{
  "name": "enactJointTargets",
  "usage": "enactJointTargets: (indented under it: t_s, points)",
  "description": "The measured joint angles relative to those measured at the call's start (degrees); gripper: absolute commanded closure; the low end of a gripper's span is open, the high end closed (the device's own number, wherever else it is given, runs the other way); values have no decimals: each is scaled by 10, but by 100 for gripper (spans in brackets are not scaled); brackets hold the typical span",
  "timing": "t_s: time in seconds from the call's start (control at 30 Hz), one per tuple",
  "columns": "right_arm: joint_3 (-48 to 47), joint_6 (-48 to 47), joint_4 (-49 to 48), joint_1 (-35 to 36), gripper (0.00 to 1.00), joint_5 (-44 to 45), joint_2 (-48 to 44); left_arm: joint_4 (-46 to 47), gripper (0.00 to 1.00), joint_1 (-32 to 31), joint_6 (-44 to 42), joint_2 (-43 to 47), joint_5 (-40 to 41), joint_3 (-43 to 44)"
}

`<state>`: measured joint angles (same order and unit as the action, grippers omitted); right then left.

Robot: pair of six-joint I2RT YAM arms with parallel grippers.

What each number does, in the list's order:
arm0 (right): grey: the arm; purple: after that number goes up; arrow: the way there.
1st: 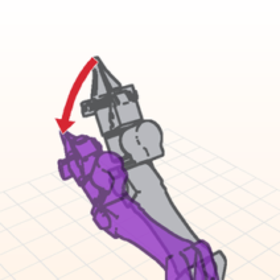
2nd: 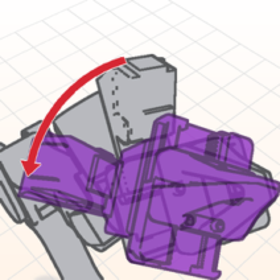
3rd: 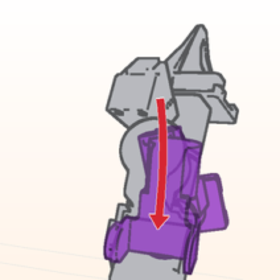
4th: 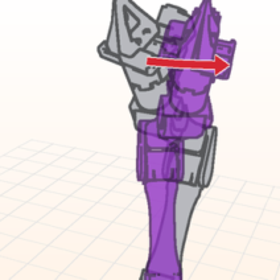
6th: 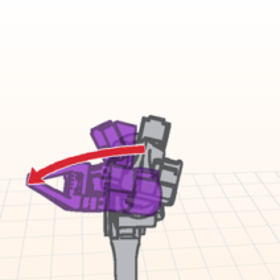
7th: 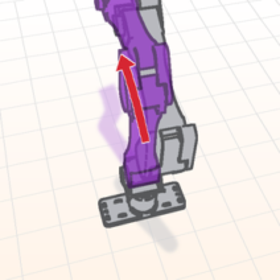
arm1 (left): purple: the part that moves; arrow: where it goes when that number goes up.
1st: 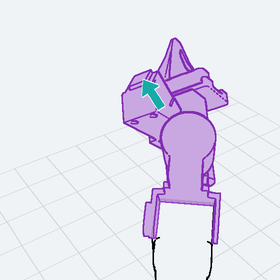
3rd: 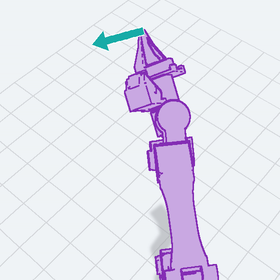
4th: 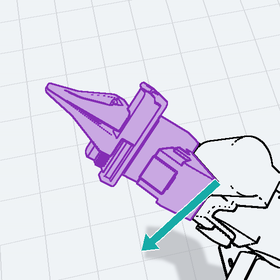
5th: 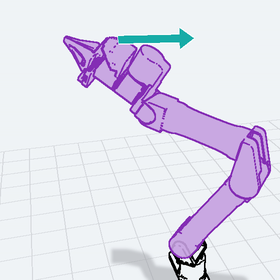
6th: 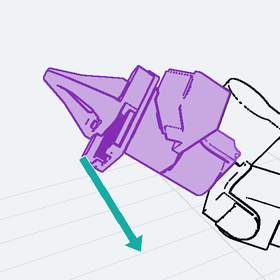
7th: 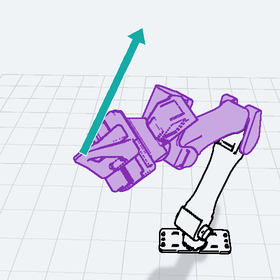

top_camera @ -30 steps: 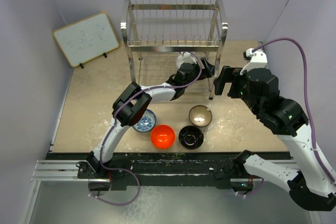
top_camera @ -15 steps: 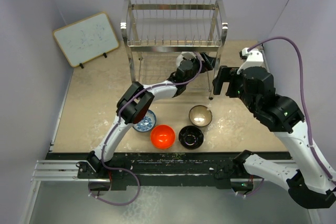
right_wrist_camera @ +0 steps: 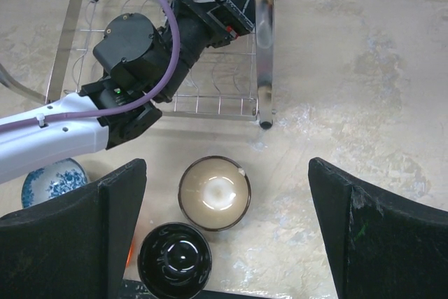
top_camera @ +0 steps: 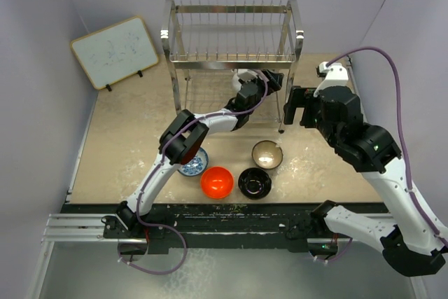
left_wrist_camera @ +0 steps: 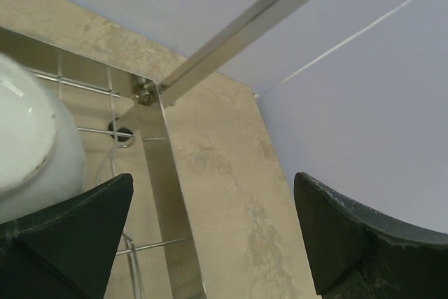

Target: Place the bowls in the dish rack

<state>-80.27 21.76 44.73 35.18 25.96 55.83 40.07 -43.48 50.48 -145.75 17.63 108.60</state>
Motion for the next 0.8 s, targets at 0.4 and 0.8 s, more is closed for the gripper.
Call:
enactJointTargets:
  t_s: [0.4, 0.8]
  points:
    - [2, -6, -6, -7, 1, 0, 0, 40, 1, 15, 30, 25, 102, -86]
    - [19, -8, -18, -13, 1, -12, 4, 62, 1, 64, 39, 89, 132, -166]
